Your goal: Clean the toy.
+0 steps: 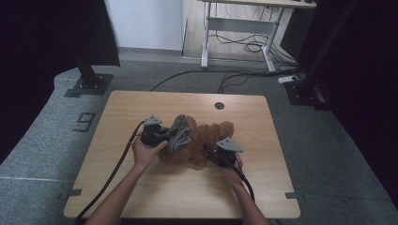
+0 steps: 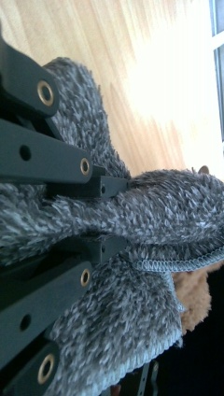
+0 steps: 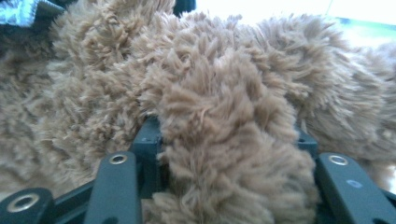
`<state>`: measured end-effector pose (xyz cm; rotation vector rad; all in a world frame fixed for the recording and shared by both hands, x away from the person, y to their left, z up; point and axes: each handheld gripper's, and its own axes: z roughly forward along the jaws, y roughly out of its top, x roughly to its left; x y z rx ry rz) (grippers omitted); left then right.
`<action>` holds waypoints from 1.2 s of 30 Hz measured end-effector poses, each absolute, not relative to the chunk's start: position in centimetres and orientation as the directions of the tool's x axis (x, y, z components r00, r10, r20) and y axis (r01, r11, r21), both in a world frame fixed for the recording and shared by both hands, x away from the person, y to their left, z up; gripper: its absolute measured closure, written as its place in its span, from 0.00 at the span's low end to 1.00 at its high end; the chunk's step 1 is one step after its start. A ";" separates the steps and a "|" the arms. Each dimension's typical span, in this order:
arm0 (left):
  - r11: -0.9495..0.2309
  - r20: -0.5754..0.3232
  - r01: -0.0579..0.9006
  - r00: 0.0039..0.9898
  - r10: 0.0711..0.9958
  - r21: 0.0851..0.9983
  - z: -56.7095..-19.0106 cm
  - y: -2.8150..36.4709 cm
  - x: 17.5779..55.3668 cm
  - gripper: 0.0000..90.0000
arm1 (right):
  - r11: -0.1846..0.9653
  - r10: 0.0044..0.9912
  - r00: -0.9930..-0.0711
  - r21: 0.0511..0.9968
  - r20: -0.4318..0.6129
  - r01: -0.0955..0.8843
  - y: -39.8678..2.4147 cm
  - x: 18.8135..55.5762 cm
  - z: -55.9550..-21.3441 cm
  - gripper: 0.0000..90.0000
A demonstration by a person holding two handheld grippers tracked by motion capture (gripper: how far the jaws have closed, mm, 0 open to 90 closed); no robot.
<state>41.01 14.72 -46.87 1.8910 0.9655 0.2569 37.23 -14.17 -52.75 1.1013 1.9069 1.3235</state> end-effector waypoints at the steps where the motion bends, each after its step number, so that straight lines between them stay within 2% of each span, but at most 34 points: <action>1: -0.223 -0.223 0.511 0.670 0.708 0.830 -47.0 14.8 40.6 0.86 | 0.171 0.858 -0.513 0.935 0.012 0.309 -14.4 36.8 -52.9 0.47; 4: -0.217 -0.231 0.501 0.685 0.691 0.838 -47.6 15.2 39.0 0.86 | 0.164 0.837 -0.545 0.932 0.042 0.324 -15.0 35.6 -53.1 0.41; 15: -0.206 -0.253 0.470 0.737 0.626 0.858 -48.8 16.6 34.6 0.87 | 0.263 0.771 -0.637 0.917 -0.013 0.300 -15.8 30.6 -53.3 0.33; 22: -0.205 -0.255 0.463 0.748 0.613 0.863 -49.2 16.8 33.6 0.87 | 0.131 0.744 -0.654 0.929 0.139 0.347 -18.4 30.2 -52.6 0.25; 27: -0.196 -0.263 0.462 0.750 0.607 0.865 -49.4 17.0 33.0 0.87 | 0.125 0.734 -0.662 0.927 0.154 0.354 -19.0 30.7 -52.5 0.21; 30: -0.199 -0.254 0.451 0.756 0.603 0.870 -49.6 16.8 32.3 0.87 | 0.129 0.733 -0.665 0.932 0.141 0.339 -19.3 29.8 -51.9 0.18; 36: -0.223 -0.227 0.432 0.767 0.600 0.874 -49.7 16.7 31.4 0.87 | 0.048 0.761 -0.628 0.952 0.161 0.302 -22.5 28.4 -49.3 0.16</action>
